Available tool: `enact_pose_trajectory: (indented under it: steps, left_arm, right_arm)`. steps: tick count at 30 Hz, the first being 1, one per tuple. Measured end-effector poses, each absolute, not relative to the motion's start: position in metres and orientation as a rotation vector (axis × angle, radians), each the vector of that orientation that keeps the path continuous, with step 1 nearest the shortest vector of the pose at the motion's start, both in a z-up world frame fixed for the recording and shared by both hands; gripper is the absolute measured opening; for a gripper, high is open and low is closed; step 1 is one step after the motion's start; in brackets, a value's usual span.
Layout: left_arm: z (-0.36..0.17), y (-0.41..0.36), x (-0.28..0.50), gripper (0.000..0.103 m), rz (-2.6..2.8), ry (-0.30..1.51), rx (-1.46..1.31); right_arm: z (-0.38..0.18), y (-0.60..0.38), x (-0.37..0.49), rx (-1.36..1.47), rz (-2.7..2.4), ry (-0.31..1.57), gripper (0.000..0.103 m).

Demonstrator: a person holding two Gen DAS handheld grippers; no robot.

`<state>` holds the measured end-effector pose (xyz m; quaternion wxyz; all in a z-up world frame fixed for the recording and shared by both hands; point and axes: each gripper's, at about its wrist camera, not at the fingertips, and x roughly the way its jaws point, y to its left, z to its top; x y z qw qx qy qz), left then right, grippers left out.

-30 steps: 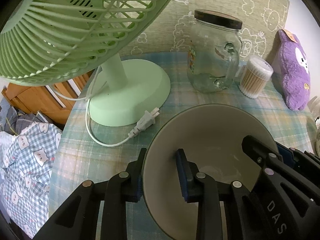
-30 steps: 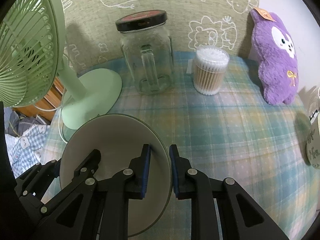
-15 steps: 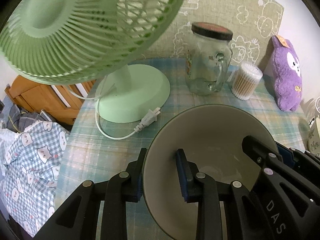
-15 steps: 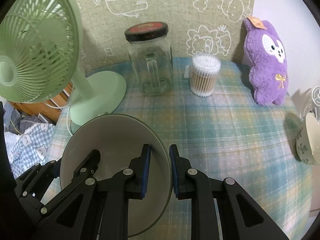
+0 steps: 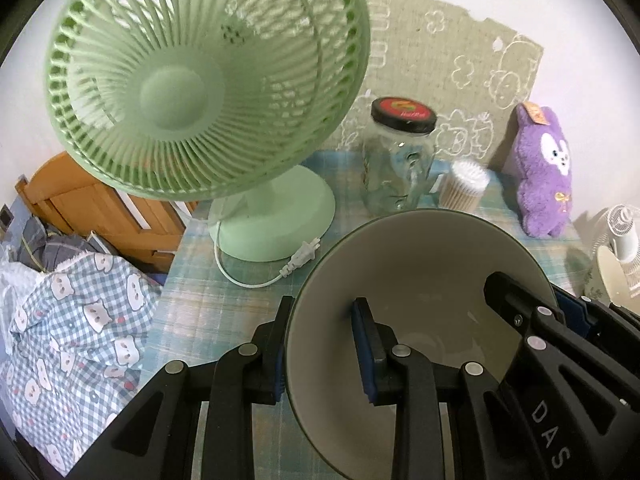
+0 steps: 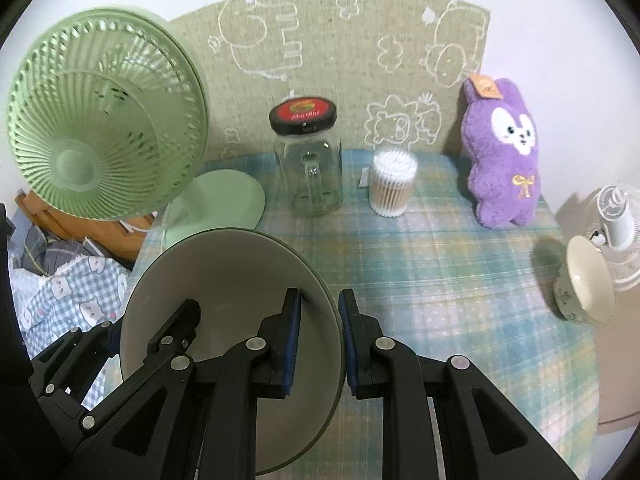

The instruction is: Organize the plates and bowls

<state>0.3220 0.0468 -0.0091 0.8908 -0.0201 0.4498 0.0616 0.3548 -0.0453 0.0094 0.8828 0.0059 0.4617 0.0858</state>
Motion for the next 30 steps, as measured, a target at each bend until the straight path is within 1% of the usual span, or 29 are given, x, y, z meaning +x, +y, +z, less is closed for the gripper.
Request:
enact_pose_trajectory:
  steps: [15,30]
  left_arm:
    - [0.037,0.05,0.262,0.027,0.083,0.883,-0.025]
    - [0.065,0.057,0.184,0.027,0.049,0.847,-0.008]
  right_arm:
    - [0.058,-0.045,0.28,0.026,0.136,0.907,0.023]
    - [0.089,-0.039,0.19,0.032,0.106,0.865,0.023]
